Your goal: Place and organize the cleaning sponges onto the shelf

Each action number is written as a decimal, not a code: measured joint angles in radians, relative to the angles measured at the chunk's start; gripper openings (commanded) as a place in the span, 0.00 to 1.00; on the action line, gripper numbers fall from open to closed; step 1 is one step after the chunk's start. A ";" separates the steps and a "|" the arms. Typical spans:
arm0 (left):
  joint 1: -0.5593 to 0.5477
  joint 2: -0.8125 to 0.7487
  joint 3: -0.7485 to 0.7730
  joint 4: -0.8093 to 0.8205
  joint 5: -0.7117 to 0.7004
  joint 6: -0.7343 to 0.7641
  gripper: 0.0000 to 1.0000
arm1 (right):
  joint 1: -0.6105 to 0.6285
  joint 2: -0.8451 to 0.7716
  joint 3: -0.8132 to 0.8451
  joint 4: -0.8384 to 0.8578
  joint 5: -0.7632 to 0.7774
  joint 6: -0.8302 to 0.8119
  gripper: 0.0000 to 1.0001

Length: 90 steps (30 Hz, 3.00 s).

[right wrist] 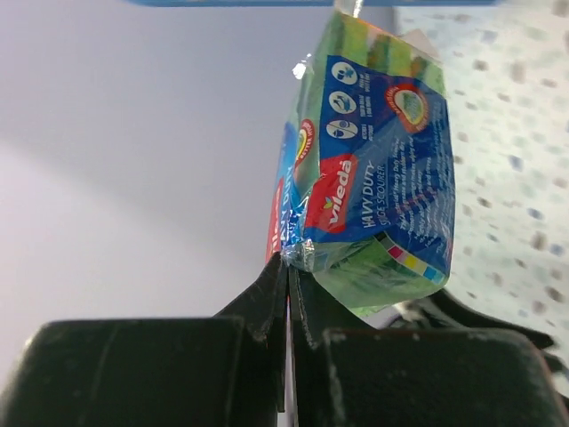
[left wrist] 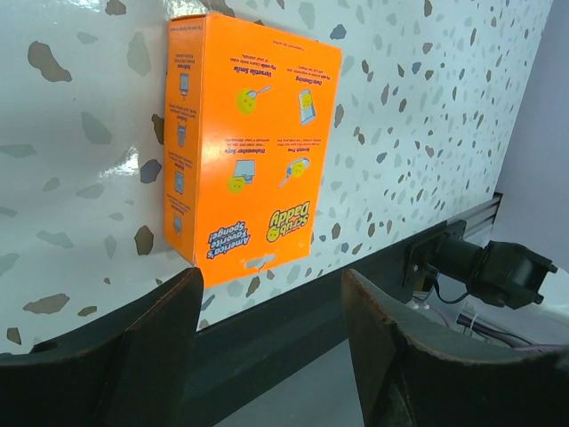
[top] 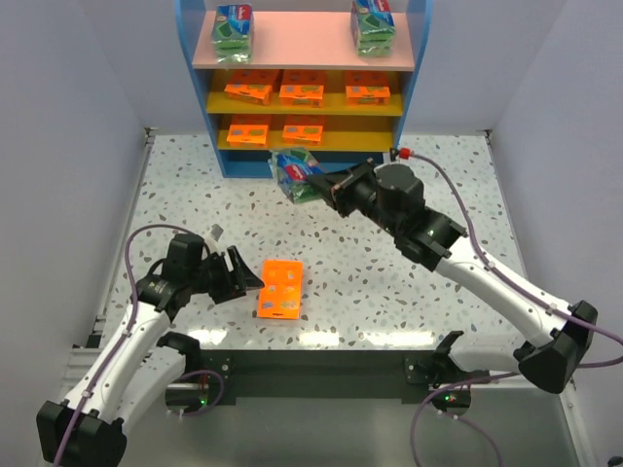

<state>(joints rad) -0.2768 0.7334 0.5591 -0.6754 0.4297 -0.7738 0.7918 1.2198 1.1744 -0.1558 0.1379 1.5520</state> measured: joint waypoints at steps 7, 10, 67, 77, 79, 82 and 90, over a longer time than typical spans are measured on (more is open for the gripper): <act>0.000 -0.031 0.000 -0.005 -0.006 0.000 0.68 | -0.077 0.148 0.401 0.003 -0.029 -0.131 0.00; 0.000 -0.056 0.000 -0.010 -0.007 0.000 0.68 | -0.117 0.227 0.571 0.003 -0.024 -0.182 0.00; 0.000 -0.299 0.068 -0.281 -0.060 -0.080 0.68 | -0.256 0.938 1.155 0.249 0.024 -0.310 0.52; 0.000 -0.266 0.021 -0.190 -0.058 -0.089 0.58 | -0.151 0.287 0.389 0.257 -0.065 -0.387 0.54; 0.000 -0.248 -0.031 -0.153 -0.058 -0.097 0.42 | -0.101 0.151 0.259 0.202 -0.089 -0.427 0.44; 0.000 -0.183 -0.109 -0.109 -0.075 -0.099 0.00 | -0.045 -0.030 0.018 0.119 -0.133 -0.468 0.19; 0.000 0.018 -0.193 0.035 -0.207 -0.097 0.00 | -0.031 -0.275 -0.406 -0.251 -0.142 -0.500 0.00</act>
<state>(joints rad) -0.2768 0.7509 0.3656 -0.6407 0.2230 -0.8703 0.7612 0.9443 0.7685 -0.4068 -0.0044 1.0523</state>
